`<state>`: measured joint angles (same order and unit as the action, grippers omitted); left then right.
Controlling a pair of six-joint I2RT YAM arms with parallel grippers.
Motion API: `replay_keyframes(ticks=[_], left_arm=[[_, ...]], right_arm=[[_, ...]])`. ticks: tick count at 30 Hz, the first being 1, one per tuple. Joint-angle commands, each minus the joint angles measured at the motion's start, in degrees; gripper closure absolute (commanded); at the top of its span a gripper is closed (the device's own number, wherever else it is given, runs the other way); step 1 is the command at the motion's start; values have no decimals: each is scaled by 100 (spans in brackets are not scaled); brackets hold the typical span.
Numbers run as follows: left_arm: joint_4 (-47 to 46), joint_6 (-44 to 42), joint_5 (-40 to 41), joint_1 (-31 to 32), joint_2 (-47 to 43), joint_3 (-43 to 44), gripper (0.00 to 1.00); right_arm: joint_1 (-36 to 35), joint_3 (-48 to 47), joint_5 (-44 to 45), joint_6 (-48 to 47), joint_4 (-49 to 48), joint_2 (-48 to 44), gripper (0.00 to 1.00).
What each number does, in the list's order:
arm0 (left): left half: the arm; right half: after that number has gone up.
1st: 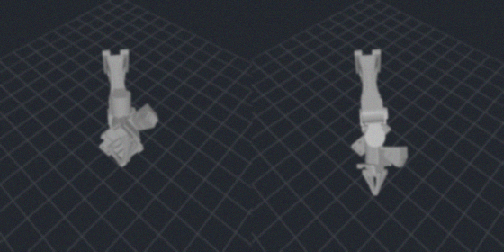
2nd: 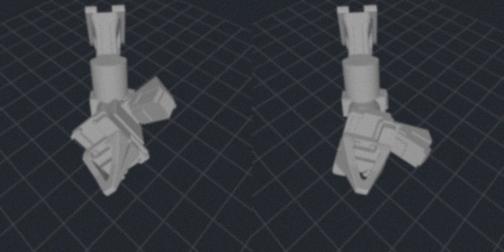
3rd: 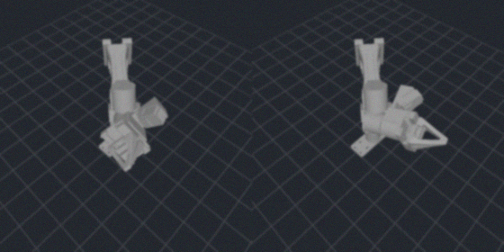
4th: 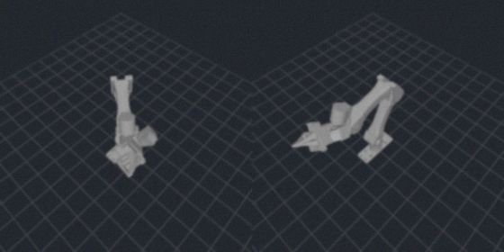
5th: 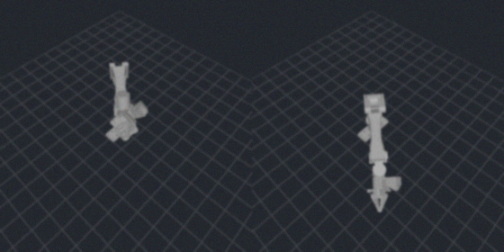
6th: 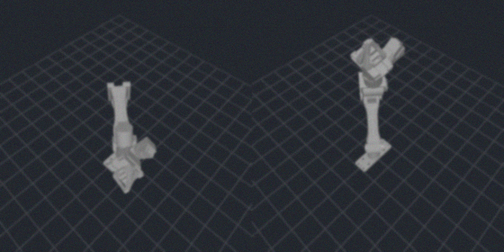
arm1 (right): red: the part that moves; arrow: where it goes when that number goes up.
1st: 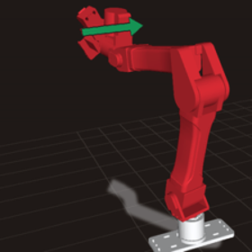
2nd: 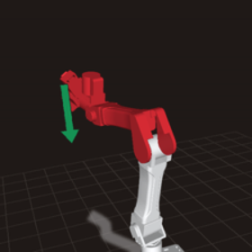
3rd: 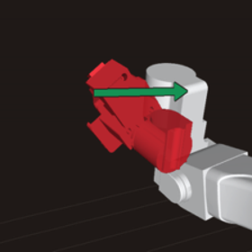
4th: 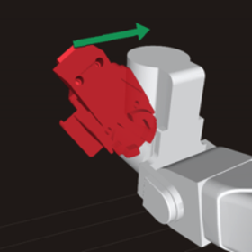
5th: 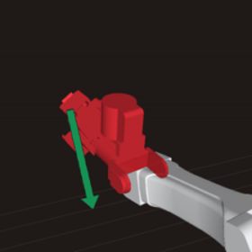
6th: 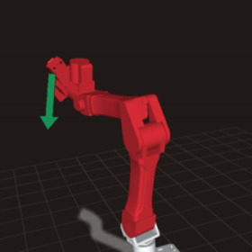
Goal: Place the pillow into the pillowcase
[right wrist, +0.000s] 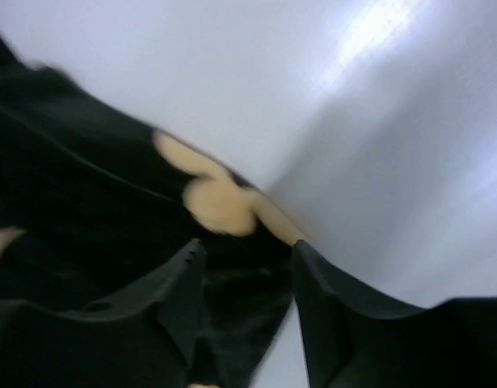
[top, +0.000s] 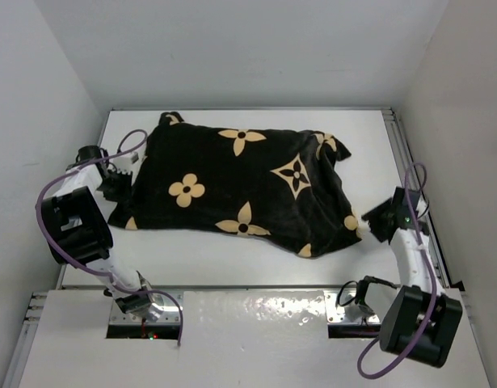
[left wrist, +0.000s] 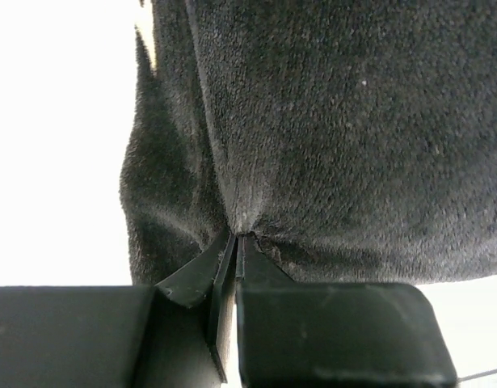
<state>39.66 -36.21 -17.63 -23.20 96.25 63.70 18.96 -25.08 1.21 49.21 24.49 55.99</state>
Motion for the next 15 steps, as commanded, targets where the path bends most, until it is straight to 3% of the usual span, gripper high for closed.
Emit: replay_keyframes(ticks=[1, 3, 5, 9, 15], left_arm=[[191, -404, 550, -448, -264, -288, 100], [331, -510, 515, -553, -343, -410, 100], [437, -572, 523, -589, -387, -455, 100], [674, -598, 594, -659, -554, -552, 100], [718, -545, 857, -738, -677, -473, 100]], right_arm=[[29, -989, -16, -500, -243, 298, 49], [-50, -1191, -286, -710, -602, 570, 37], [-216, -1349, -595, -1095, -1154, 886, 35], [-1016, -2921, -631, -1686, -841, 2674, 36], [-1307, -4460, -676, -1134, -1271, 4654, 34]])
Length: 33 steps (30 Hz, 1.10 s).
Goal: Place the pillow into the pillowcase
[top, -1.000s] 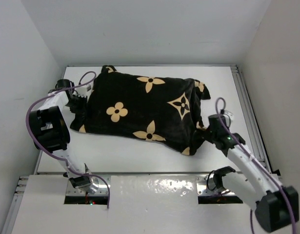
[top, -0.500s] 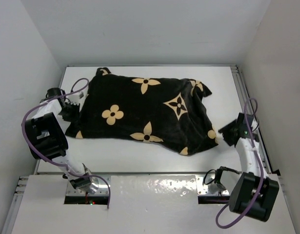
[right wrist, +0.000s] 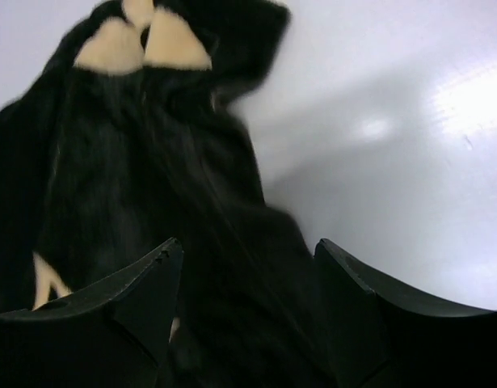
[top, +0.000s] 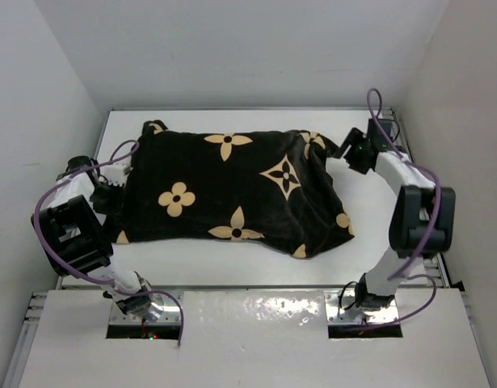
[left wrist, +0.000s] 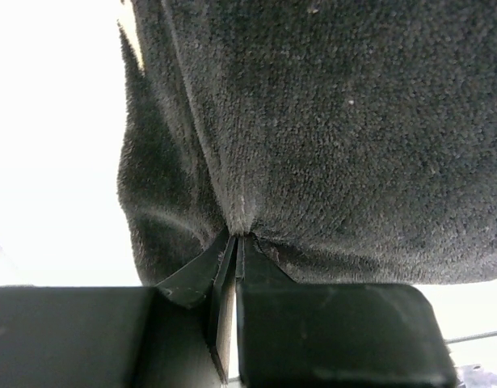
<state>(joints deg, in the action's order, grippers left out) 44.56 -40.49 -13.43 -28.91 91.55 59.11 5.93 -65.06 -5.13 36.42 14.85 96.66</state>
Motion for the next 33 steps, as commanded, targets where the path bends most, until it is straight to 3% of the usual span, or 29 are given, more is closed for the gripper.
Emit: replay_keyframes(ticks=[1, 6, 17, 18, 21, 24, 29, 33], left_arm=[[246, -108, 455, -168, -199, 30, 100], [431, 50, 333, -159, -50, 478, 100], [352, 331, 368, 52, 337, 856, 100], [361, 357, 385, 69, 372, 891, 100], [387, 375, 403, 69, 469, 1032, 100], [396, 393, 455, 69, 548, 1093, 100], [422, 314, 578, 78, 566, 1059, 100], [361, 287, 763, 69, 592, 918, 100]], right_arm=[[-22, -664, 133, 372, -316, 817, 34], [-22, -2131, 599, 1181, 131, 2301, 35], [-233, -3241, 724, 2254, -17, 3719, 42], [-224, -3285, 697, 2403, -122, 3789, 46], [-224, -3732, 653, 2649, -10, 4158, 81], [-189, -3760, 740, 2904, -95, 4326, 100], [-84, -3935, 873, 2889, -1866, 4265, 100], [-75, -5013, 1136, 2616, -2548, 4474, 100]])
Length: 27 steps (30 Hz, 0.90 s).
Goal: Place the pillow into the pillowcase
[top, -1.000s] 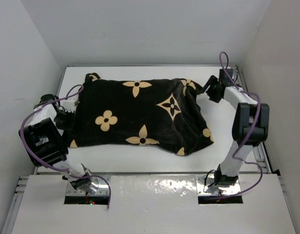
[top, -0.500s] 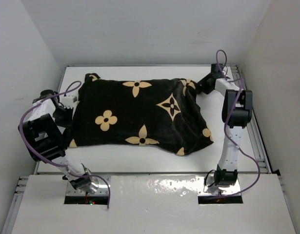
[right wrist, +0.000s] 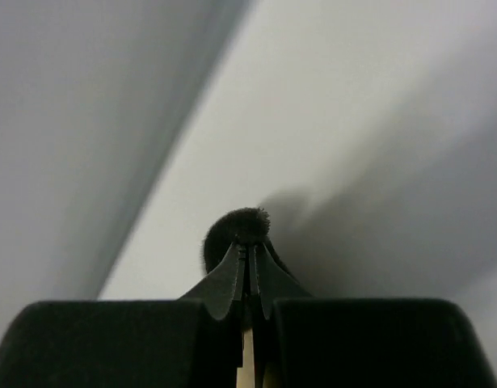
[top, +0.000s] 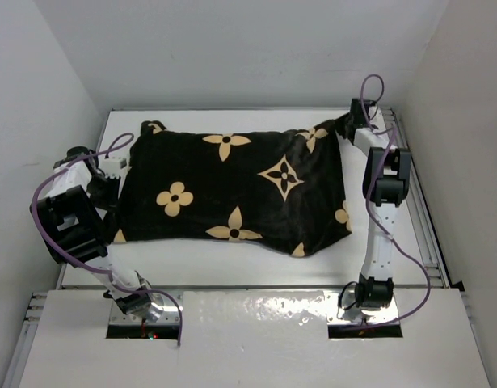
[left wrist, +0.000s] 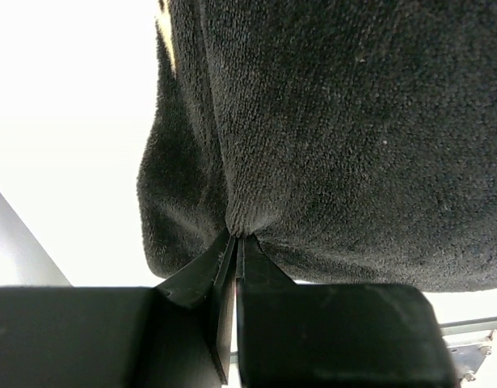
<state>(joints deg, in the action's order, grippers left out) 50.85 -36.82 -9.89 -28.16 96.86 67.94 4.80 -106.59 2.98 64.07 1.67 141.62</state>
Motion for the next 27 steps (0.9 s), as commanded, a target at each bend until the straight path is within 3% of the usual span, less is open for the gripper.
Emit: replay_keyframes(ticks=[1, 3, 4, 5, 7, 9, 15, 18, 22, 25, 26, 27], left_arm=[[-286, -54, 409, -5, 79, 17, 100], [-312, -19, 374, -5, 105, -9, 100], [-304, -1, 348, 4, 114, -9, 100], [-304, 34, 313, -5, 123, 0, 100], [-295, 34, 242, -5, 158, 17, 100], [-278, 52, 225, -14, 158, 44, 100], [-304, 26, 119, -5, 131, 44, 100], [-391, 43, 14, -5, 88, -18, 100], [-506, 96, -249, 4, 114, -27, 100], [-515, 87, -338, 13, 114, 17, 100], [-541, 70, -338, 30, 105, 9, 100], [-541, 43, -356, 30, 88, 9, 100]], right_arm=[[39, -1003, 447, -263, -1344, 32, 100], [47, -1258, 536, -273, -1327, 137, 100], [56, -1251, 528, -273, -1310, 155, 92], [65, -1190, 510, -264, -1310, 146, 53], [83, -821, 379, -246, -1336, 24, 33], [126, -287, 282, -238, -1345, -116, 2], [416, 1357, 71, -579, -897, -1354, 1], [408, 2403, 44, -1717, -329, -2443, 1], [-109, 4017, 544, -2829, 614, -4242, 1], [-356, 5317, 949, -2839, 870, -5168, 1], [-383, 5619, 906, -2778, 879, -5754, 4], [-435, 5918, 680, -2743, 800, -6012, 14]])
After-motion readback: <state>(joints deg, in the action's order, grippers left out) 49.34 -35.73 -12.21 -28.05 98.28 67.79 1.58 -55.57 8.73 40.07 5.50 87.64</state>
